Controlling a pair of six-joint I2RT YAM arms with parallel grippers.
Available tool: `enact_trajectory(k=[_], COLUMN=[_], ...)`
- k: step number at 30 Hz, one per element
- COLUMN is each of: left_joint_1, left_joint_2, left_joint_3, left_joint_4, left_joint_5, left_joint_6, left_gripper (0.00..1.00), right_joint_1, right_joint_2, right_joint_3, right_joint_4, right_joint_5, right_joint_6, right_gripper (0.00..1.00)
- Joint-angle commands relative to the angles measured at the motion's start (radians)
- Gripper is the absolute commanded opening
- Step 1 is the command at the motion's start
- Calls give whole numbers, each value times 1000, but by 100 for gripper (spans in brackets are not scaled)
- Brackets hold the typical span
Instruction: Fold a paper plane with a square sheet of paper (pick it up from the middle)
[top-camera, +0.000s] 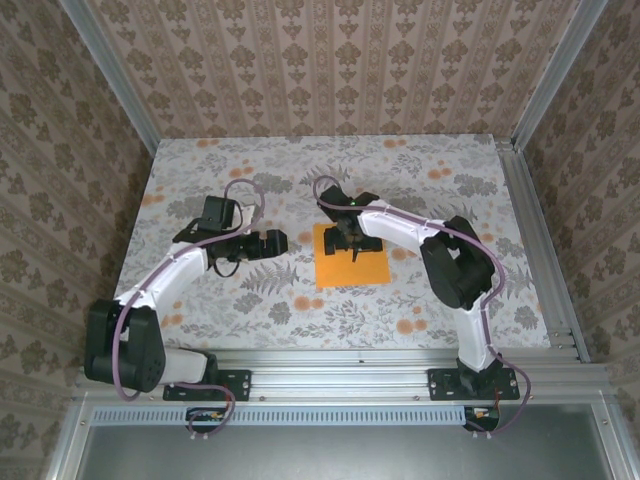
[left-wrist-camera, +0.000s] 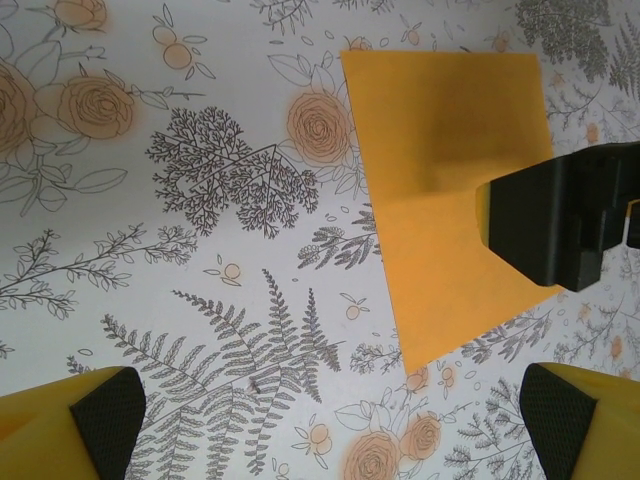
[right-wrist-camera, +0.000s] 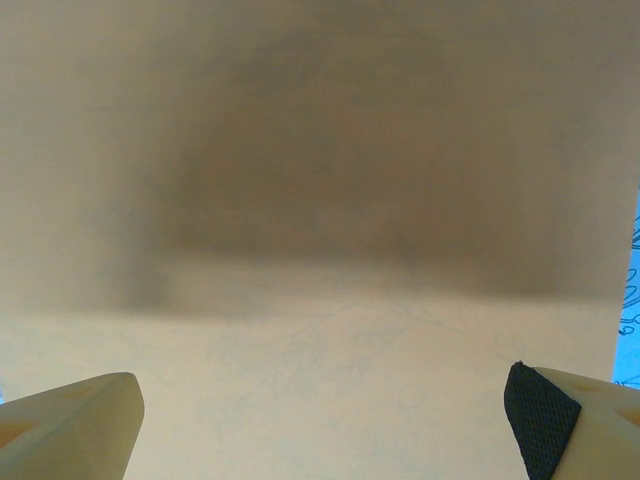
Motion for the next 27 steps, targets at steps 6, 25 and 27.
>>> enact_trajectory(k=[6,25,27], left_joint_1=[4,-4,-3], left_joint_2=[22,56,55], left_joint_3=[19,33,30], left_joint_4=[4,-3,-3], left_joint_5=[26,28,28], left_joint_6=[-12,-1,1], left_gripper=[100,100,100], right_joint_1=[0,23,24], right_joint_2=[82,41,44], right_joint_3=[32,23,24], right_joint_4=[35,25,22], right_joint_5=[-16,37,43], right_joint_6=[36,74,76], right_gripper=[94,92,92])
